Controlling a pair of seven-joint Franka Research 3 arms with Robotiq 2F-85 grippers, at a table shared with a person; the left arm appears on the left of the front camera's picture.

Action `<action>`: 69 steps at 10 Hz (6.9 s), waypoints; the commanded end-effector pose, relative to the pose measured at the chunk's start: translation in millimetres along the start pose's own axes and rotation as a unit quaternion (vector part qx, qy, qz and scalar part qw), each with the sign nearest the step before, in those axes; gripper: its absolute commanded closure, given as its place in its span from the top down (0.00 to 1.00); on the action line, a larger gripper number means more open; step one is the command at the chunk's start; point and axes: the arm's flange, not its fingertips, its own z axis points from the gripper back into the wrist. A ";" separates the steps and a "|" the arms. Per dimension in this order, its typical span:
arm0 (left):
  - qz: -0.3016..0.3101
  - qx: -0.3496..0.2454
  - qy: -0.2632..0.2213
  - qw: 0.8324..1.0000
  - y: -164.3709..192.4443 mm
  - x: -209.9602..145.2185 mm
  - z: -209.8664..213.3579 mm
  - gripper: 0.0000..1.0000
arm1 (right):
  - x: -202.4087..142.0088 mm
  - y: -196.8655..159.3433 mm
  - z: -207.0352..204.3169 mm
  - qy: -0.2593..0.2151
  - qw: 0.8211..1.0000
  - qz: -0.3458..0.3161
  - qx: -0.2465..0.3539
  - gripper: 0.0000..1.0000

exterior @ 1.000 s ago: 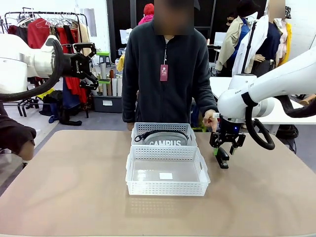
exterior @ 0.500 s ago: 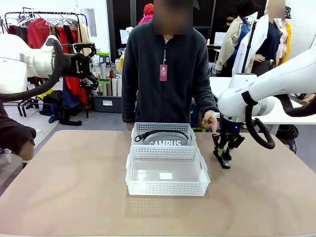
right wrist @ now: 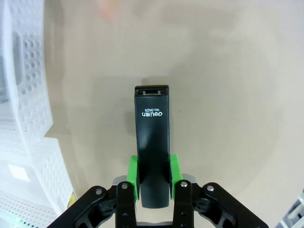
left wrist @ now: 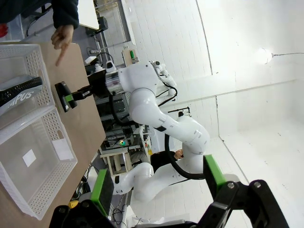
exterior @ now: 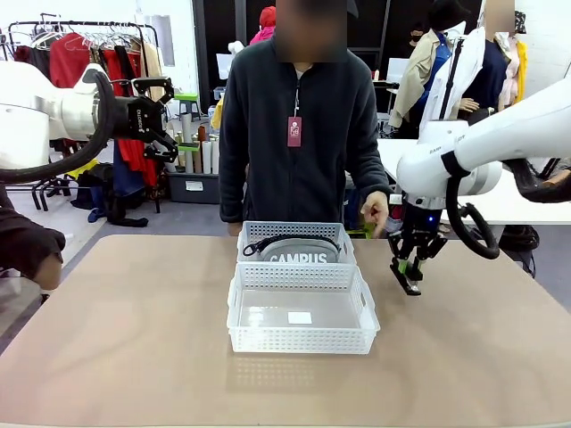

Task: Distribute items into two baskets.
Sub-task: Pick up the Stapler that the person points to, then place the picked Stapler into the Organizing basket as instructed by the person.

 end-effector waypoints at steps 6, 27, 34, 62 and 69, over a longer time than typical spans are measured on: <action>0.004 0.001 -0.001 1.000 -2.7 -1.1 1.0 1.00 | -16.1 -2.4 154.7 0.024 0.999 -0.002 -0.021 0.00; 0.004 0.001 -0.001 1.000 -2.7 -1.1 1.0 1.00 | -31.8 -6.4 314.2 -0.078 0.997 -0.010 0.021 0.00; 0.004 0.001 -0.001 1.000 -2.7 -1.1 1.0 1.00 | -31.8 -6.4 314.2 -0.078 0.997 -0.010 0.021 0.00; 0.004 0.001 -0.001 1.000 -2.7 -1.1 1.0 1.00 | -188.6 182.1 213.0 -0.080 0.745 0.662 0.014 0.00; 0.004 0.001 -0.001 1.000 -2.7 -1.1 1.0 1.00 | -148.0 228.6 144.6 -0.032 0.700 0.714 -0.016 0.00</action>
